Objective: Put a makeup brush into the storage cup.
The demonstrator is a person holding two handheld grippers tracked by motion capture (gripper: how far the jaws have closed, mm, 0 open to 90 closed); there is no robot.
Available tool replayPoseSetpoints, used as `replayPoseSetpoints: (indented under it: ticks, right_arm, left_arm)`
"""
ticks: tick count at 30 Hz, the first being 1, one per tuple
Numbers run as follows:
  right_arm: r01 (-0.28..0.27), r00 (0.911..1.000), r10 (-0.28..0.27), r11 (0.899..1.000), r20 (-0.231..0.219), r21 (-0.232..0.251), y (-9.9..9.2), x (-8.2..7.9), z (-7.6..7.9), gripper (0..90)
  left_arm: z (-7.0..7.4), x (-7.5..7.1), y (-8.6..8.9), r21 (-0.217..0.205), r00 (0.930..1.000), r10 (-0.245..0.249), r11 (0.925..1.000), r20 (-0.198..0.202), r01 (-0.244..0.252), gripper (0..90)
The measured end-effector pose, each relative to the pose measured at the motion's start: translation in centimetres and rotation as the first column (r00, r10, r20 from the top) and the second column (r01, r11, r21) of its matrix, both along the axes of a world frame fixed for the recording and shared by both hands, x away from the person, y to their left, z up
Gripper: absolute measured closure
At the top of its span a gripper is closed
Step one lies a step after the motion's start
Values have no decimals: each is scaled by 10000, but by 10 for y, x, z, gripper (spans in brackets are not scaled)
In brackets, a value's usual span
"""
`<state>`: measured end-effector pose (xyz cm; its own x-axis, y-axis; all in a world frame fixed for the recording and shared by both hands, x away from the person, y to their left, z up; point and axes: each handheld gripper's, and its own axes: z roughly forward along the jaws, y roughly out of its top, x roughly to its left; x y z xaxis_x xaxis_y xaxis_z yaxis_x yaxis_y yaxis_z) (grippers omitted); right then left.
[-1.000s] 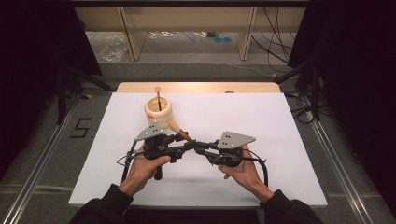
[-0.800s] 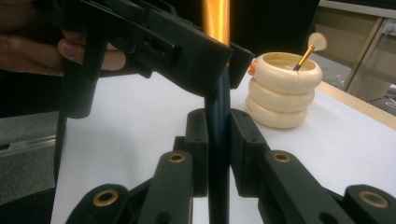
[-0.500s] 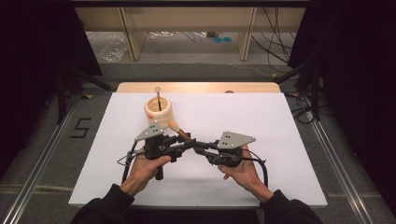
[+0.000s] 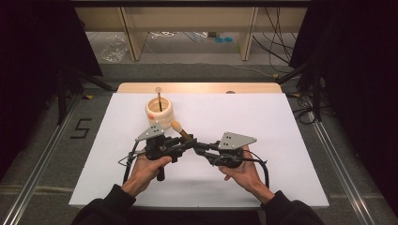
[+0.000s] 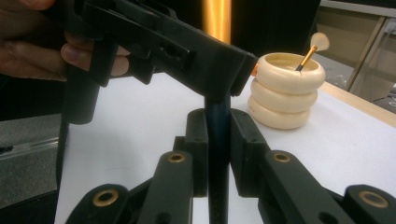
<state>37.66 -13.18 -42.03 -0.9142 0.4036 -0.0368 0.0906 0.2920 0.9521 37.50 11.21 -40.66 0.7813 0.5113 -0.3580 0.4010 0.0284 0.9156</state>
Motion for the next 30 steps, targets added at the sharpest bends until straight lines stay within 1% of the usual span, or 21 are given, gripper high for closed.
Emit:
replayPoseSetpoints:
  ticks: [1,6,7,11,12,13,14,15,17,18,24,29,30]
  right_arm:
    - [-15,10000,15,10000,-14,3,0,0,0,790]
    - [-30,10000,30,10000,-20,-14,1,0,-1,790]
    - [12,10000,-12,10000,3,71,2,0,-1,790]
    - [-24,10000,24,10000,-42,54,2,-1,-2,790]
    - [-44,10000,44,10000,-65,62,2,-1,-2,790]
    - [-42,10000,42,10000,-64,70,3,-1,-2,790]
    - [-77,10000,77,9999,-45,104,3,0,-2,790]
    - [-111,9999,112,9999,-77,131,3,0,-2,790]
    - [-154,9998,156,9997,-123,165,3,0,-2,789]
    - [-80,9999,81,9999,-123,117,3,0,-2,789]
    - [-198,9995,202,9997,-246,143,3,0,-2,789]
    - [-202,9993,209,9996,-322,221,3,0,-3,788]
    - [-123,9992,129,9998,-391,157,3,0,-3,788]
  left_arm:
    - [0,1,0,32,9998,-158,9999,157,157,720]
    - [0,0,0,-106,9997,-212,9997,111,213,755]
    - [0,1,0,-128,9996,-260,9996,147,262,762]
    - [0,0,0,-199,9992,-347,9992,186,351,778]
    - [0,-1,-1,-235,9994,-308,9992,158,311,779]
    - [0,-2,-1,-287,9999,-151,9995,59,153,779]
    - [0,-2,-1,-188,9997,-183,9997,145,186,780]
    - [0,-2,-1,-177,9997,-176,9997,152,178,780]
    - [-1,-2,-2,-255,9996,-186,9995,230,192,781]
    - [-1,-2,-2,-281,9995,-175,9994,255,182,781]
    - [-2,-3,-3,-341,9995,-87,9994,288,97,781]
    - [-2,-4,-4,-169,9985,-106,9998,545,115,782]
    - [-2,-5,-4,-176,9987,-67,9998,509,76,781]
